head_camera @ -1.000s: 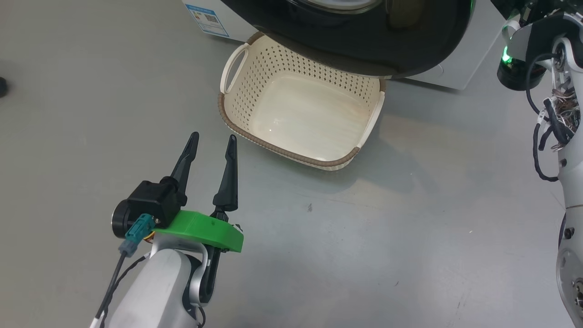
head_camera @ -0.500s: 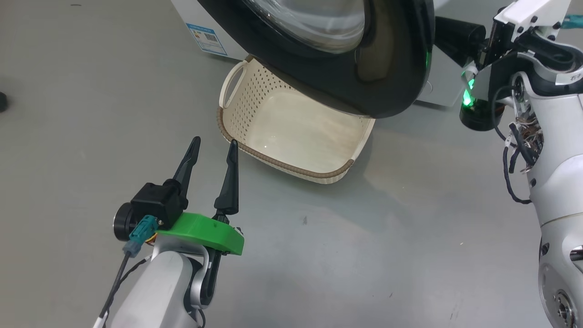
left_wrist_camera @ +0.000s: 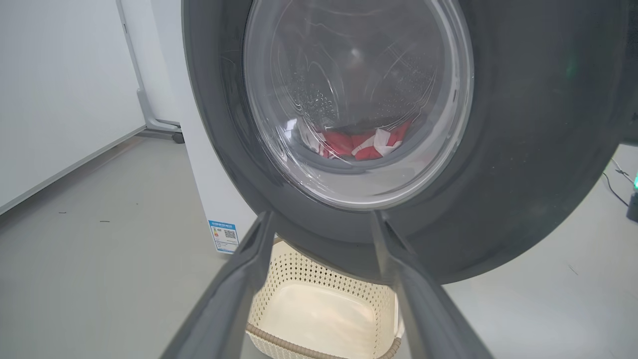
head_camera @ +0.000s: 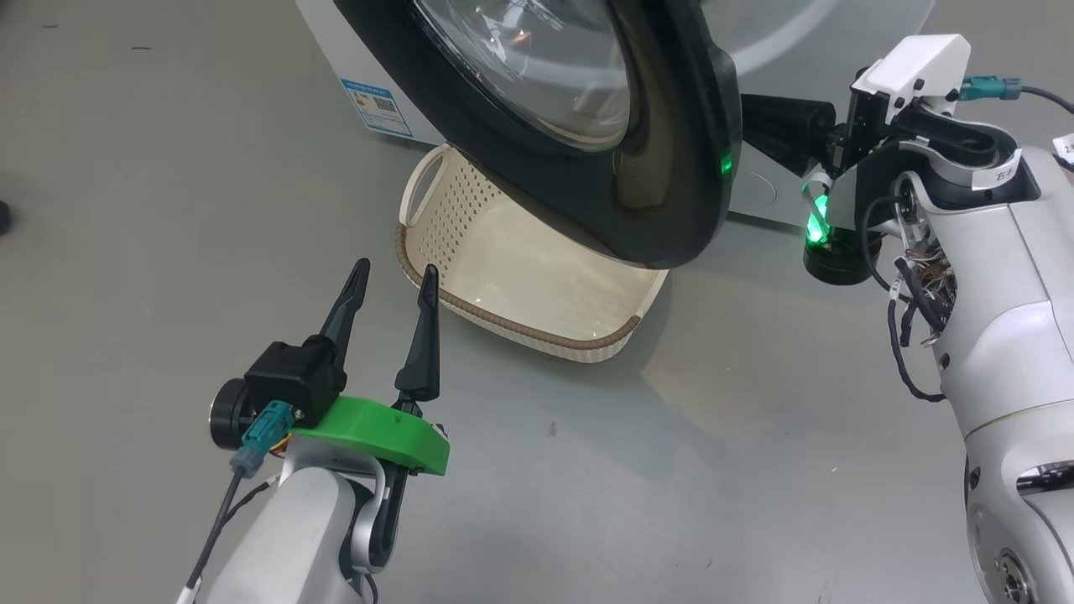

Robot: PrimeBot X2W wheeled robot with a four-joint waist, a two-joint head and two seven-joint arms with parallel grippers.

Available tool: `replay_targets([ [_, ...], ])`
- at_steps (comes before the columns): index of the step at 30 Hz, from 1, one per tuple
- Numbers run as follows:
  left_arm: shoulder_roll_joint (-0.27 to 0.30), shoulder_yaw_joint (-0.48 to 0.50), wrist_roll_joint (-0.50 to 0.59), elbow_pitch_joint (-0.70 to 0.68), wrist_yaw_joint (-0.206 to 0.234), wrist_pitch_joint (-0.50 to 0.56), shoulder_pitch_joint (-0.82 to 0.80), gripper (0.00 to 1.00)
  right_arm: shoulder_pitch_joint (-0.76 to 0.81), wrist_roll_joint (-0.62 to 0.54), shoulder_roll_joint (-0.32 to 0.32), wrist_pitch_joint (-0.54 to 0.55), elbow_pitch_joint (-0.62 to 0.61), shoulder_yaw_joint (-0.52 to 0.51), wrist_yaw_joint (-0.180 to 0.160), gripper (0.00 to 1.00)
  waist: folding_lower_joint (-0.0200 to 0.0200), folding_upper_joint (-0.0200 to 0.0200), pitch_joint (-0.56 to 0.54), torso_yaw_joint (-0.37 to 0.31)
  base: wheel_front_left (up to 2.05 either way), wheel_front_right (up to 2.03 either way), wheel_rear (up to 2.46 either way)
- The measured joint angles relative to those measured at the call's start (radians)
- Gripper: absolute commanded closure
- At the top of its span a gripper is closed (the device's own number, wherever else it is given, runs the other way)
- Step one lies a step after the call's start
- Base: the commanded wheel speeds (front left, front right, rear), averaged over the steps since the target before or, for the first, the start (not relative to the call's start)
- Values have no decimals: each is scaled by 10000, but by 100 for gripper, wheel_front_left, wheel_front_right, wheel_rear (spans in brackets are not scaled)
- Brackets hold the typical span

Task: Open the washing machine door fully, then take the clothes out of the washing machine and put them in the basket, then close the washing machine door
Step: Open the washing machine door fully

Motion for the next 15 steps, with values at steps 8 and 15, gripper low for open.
replay_targets([
  [8, 2, -94, 54, 52, 0, 0, 109, 0, 234, 242, 81, 343, 176, 203, 0, 100, 0, 0, -194, 53, 0, 0, 0],
  [15, 6, -79, 67, 61, 0, 0, 216, 0, 375, 464, 180, 558, 276, 449, 0, 100, 0, 0, -328, 113, 0, 0, 0],
])
